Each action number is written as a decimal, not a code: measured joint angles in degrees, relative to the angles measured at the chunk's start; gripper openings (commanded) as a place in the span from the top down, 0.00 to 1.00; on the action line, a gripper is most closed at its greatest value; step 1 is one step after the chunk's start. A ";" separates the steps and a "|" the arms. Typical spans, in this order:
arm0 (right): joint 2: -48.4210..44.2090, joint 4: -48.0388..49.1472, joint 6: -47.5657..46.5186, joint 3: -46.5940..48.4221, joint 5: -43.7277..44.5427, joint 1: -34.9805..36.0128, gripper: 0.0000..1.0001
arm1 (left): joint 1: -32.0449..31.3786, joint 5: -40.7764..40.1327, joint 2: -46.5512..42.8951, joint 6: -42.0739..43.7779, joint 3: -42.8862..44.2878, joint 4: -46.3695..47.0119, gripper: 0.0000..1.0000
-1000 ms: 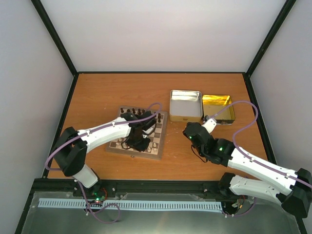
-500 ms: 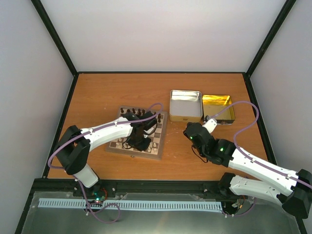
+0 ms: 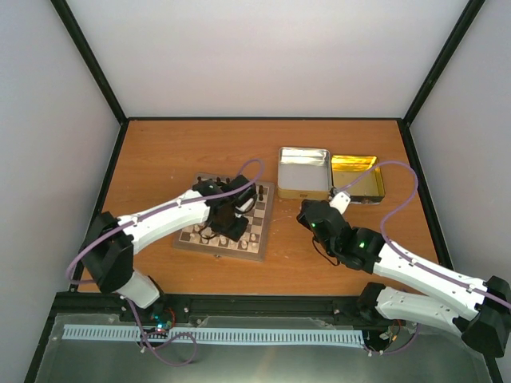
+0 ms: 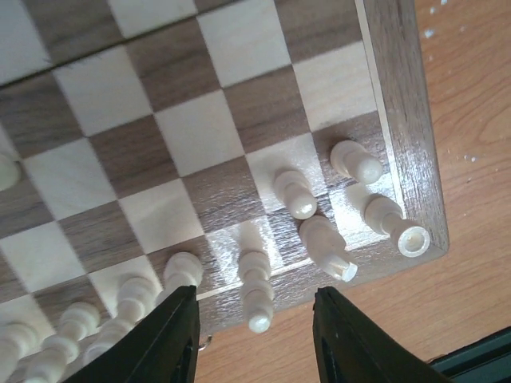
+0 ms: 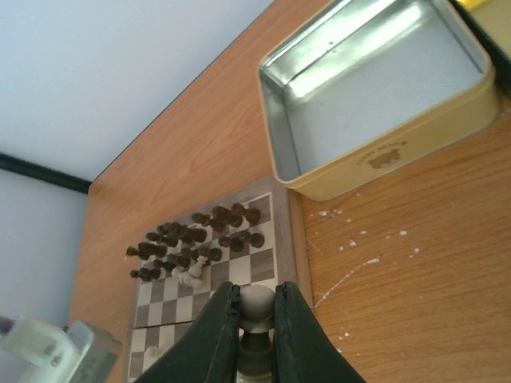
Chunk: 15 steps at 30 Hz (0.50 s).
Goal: Set up the chess pieces on the board
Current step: Place the chess piece on the chessboard.
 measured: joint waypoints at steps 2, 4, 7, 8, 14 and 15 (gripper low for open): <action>0.00 2.56 -4.00 -0.44 -1.16 0.00 0.97 | 0.02 -1.79 -1.77 -0.79 0.00 0.17 0.60; 0.00 5.53 -8.55 -1.07 -2.73 0.00 0.97 | 0.42 -3.37 -4.17 -1.70 0.00 0.63 0.59; 0.00 11.30 -17.79 -2.58 -6.80 0.00 0.97 | 1.95 -4.55 -9.38 -3.28 0.00 2.43 0.59; -0.04 12.94 -20.59 -3.04 -8.26 0.00 0.97 | 2.54 -4.59 -10.99 -3.69 0.00 3.04 0.56; -1.51 23.54 -36.37 -5.86 -17.90 -0.04 0.97 | 6.51 -2.80 -24.17 -7.45 -1.60 12.11 0.46; -1.60 24.81 -38.05 -6.08 -19.02 -0.04 0.97 | 6.82 -2.14 -26.64 -8.37 -2.60 14.21 0.46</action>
